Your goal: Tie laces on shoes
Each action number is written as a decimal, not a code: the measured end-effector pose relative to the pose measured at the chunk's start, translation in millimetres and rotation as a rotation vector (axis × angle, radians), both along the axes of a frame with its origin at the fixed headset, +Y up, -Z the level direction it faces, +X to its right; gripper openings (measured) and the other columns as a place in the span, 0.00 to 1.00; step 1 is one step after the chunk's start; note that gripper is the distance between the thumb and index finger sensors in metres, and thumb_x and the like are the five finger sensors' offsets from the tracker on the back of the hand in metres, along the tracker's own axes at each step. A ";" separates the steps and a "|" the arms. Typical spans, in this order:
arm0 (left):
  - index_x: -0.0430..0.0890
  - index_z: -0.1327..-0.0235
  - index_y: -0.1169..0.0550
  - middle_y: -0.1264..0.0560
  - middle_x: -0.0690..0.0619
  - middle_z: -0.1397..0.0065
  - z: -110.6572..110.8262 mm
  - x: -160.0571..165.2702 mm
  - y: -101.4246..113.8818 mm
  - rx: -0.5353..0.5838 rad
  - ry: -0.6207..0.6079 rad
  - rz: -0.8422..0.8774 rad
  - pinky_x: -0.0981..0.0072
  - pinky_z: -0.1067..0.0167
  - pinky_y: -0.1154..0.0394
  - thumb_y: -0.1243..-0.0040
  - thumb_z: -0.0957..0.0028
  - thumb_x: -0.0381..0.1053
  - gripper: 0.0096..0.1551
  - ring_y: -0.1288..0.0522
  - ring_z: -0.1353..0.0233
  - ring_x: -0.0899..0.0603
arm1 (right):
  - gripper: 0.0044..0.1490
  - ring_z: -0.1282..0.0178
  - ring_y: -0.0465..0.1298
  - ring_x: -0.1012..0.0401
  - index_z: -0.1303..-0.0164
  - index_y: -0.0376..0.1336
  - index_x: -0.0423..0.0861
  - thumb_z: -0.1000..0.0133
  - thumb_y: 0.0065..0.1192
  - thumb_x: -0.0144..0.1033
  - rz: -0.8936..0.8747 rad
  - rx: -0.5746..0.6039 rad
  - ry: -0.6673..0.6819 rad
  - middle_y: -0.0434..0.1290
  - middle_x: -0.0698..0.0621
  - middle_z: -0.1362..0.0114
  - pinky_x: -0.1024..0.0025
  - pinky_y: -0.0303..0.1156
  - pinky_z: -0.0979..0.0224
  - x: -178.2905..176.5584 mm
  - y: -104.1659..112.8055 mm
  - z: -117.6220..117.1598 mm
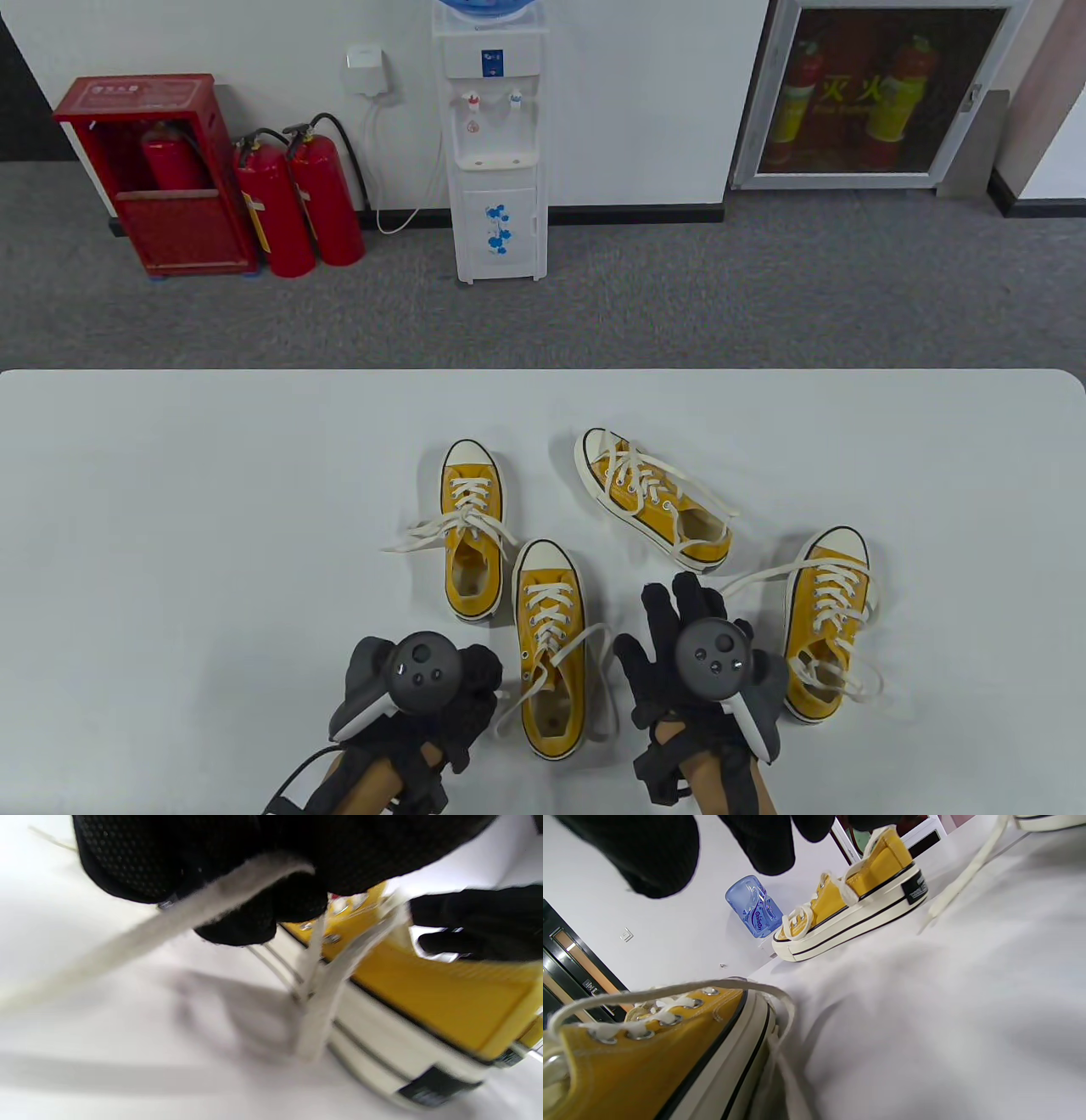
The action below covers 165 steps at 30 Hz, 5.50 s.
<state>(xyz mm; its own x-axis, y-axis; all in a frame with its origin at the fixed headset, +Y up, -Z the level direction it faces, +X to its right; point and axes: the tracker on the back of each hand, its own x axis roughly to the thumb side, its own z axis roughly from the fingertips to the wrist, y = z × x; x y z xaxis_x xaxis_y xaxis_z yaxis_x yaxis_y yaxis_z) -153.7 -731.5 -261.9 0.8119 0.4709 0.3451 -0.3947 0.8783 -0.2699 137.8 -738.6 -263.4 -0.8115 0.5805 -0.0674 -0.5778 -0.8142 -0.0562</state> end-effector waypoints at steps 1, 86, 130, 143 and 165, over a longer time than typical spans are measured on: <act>0.56 0.49 0.23 0.16 0.53 0.43 0.9 0.1 5.5 0.017 0.006 0.015 0.41 0.41 0.21 0.34 0.51 0.53 0.18 0.12 0.53 0.46 | 0.50 0.11 0.41 0.40 0.18 0.53 0.50 0.50 0.60 0.60 0.003 0.002 0.002 0.39 0.50 0.12 0.28 0.30 0.22 -0.5 0.2 0.1; 0.55 0.42 0.26 0.19 0.51 0.42 -33.4 -80.0 41.5 0.104 0.287 0.589 0.41 0.45 0.21 0.36 0.49 0.54 0.22 0.14 0.58 0.47 | 0.25 0.70 0.85 0.69 0.46 0.65 0.50 0.50 0.71 0.45 -0.735 0.045 0.096 0.75 0.50 0.40 0.57 0.81 0.46 -28.5 48.8 -39.8; 0.58 0.43 0.16 0.18 0.53 0.34 -66.0 -26.2 80.4 -0.056 0.244 0.282 0.26 0.29 0.37 0.33 0.49 0.47 0.20 0.19 0.39 0.39 | 0.25 0.68 0.80 0.66 0.40 0.75 0.58 0.48 0.66 0.34 -0.592 -0.285 0.733 0.75 0.51 0.38 0.55 0.77 0.45 -137.5 22.6 -51.2; 0.59 0.25 0.28 0.33 0.48 0.14 -61.2 -55.9 59.8 -0.117 0.338 0.232 0.22 0.26 0.43 0.36 0.46 0.59 0.33 0.30 0.19 0.32 | 0.25 0.68 0.81 0.65 0.39 0.74 0.58 0.47 0.66 0.34 -0.684 -0.331 0.715 0.75 0.51 0.38 0.54 0.77 0.45 -123.2 13.4 -60.7; 0.49 0.17 0.43 0.29 0.46 0.23 -15.6 -37.7 4.4 -0.174 0.185 0.542 0.36 0.35 0.29 0.38 0.53 0.73 0.56 0.19 0.39 0.39 | 0.26 0.68 0.82 0.65 0.37 0.73 0.53 0.47 0.66 0.34 -0.659 -0.303 0.666 0.77 0.50 0.39 0.55 0.78 0.46 -119.6 11.2 -64.1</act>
<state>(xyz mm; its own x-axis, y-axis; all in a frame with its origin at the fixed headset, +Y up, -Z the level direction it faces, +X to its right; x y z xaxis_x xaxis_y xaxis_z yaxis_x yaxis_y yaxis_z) -191.5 -727.1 -277.5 0.4792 0.8718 0.1014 -0.8283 0.4875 -0.2763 18.2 -727.4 -327.5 -0.2574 0.9641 0.0657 -0.7591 -0.2438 0.6036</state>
